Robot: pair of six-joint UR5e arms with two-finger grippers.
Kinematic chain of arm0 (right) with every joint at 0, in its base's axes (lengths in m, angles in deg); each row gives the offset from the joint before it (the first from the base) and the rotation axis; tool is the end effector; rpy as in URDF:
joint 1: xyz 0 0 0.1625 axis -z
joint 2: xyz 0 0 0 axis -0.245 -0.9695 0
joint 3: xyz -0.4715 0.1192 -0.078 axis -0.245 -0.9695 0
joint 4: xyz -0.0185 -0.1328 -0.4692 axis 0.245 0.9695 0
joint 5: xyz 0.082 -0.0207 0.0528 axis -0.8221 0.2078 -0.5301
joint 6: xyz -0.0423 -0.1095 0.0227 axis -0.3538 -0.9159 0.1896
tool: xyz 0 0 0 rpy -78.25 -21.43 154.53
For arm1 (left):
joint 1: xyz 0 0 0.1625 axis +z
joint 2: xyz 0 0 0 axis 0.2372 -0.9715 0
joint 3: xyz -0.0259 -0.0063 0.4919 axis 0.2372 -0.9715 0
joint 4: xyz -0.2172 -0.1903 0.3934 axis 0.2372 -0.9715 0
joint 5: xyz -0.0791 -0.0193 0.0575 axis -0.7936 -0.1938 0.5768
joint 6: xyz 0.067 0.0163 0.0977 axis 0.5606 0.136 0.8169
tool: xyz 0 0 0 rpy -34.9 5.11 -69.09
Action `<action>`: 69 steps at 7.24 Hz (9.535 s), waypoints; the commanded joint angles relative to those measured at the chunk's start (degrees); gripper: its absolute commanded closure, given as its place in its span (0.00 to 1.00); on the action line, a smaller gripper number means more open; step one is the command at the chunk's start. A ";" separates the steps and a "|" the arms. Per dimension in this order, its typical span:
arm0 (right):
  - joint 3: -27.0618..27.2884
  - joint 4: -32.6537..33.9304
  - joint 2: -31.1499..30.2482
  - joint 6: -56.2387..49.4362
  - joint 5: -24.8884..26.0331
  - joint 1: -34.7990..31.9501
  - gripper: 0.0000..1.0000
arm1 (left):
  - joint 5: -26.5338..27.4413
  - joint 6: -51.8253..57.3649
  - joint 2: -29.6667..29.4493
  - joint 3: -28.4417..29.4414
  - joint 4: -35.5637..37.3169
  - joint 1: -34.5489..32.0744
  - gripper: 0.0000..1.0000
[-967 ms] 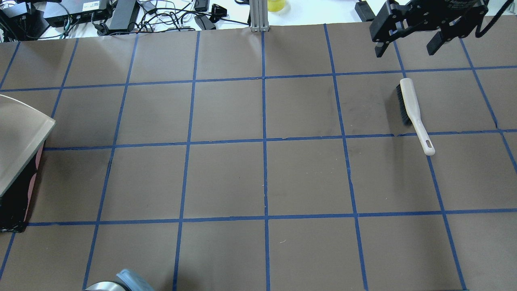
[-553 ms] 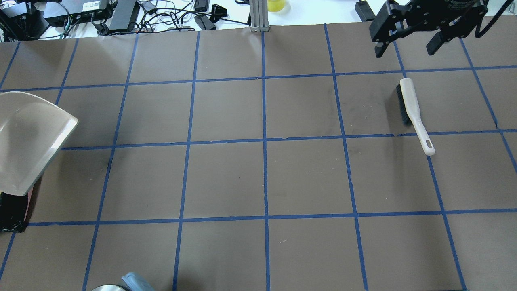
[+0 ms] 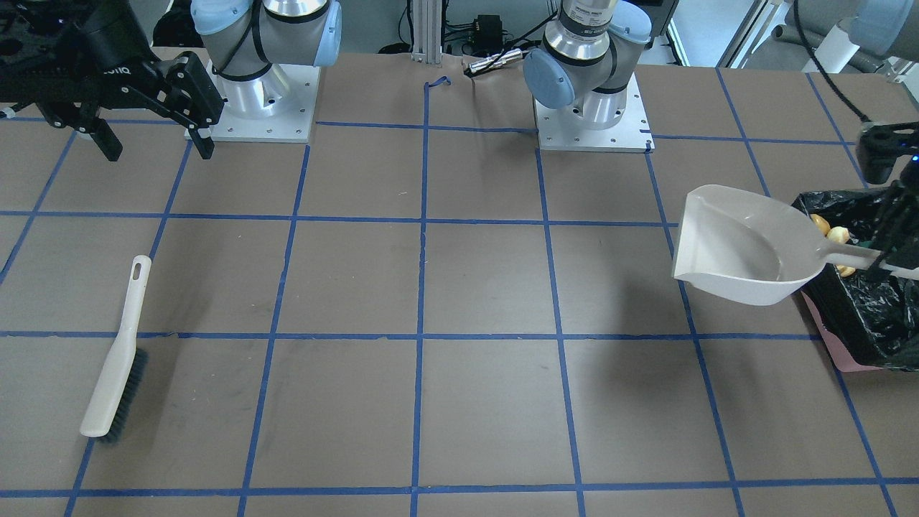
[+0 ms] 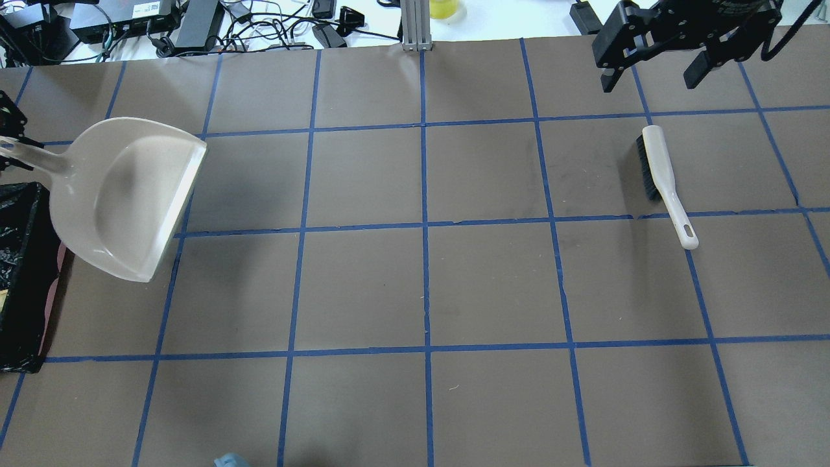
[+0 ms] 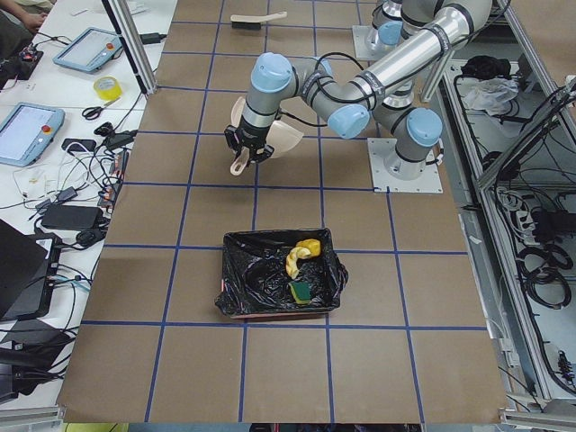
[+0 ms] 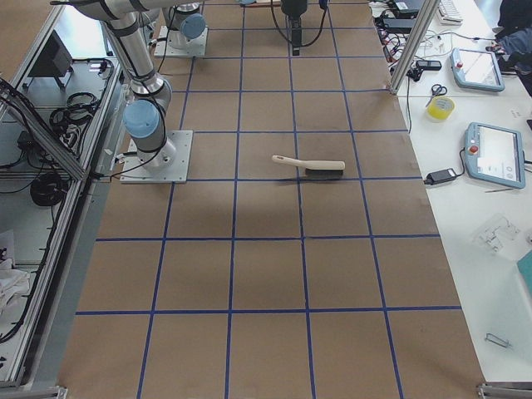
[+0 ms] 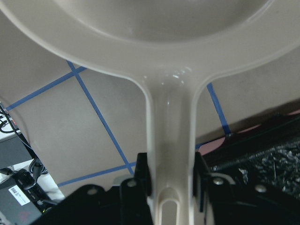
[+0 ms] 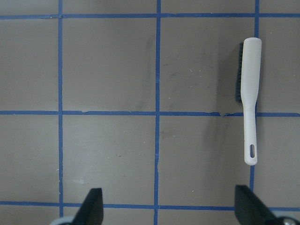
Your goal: Sweep and dump trash into bin
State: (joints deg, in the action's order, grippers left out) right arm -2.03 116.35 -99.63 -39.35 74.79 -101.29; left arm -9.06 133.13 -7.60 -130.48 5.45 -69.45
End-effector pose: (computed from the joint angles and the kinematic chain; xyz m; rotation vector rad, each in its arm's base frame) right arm 0.1090 -0.5759 0.6272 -0.0299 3.1034 -0.1658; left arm 0.2202 -0.5934 0.4375 2.3765 1.7064 -0.2432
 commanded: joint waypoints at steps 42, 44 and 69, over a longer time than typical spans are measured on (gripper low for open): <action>0.30 0.27 -0.10 0.00 0.09 0.01 0.00 | 13.77 -42.89 -24.25 18.65 -4.50 -26.62 0.28; 0.30 0.26 -0.10 0.00 0.09 0.01 0.00 | 13.24 -45.78 -22.40 31.81 -22.24 -28.02 0.28; 0.30 0.62 0.07 0.09 0.09 0.01 0.00 | 9.29 -128.94 -2.79 22.65 -32.25 -29.70 0.00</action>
State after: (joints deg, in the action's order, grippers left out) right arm -1.73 116.93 -99.60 -39.27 74.89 -101.28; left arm 0.15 3.92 -10.42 -107.79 -27.04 -99.20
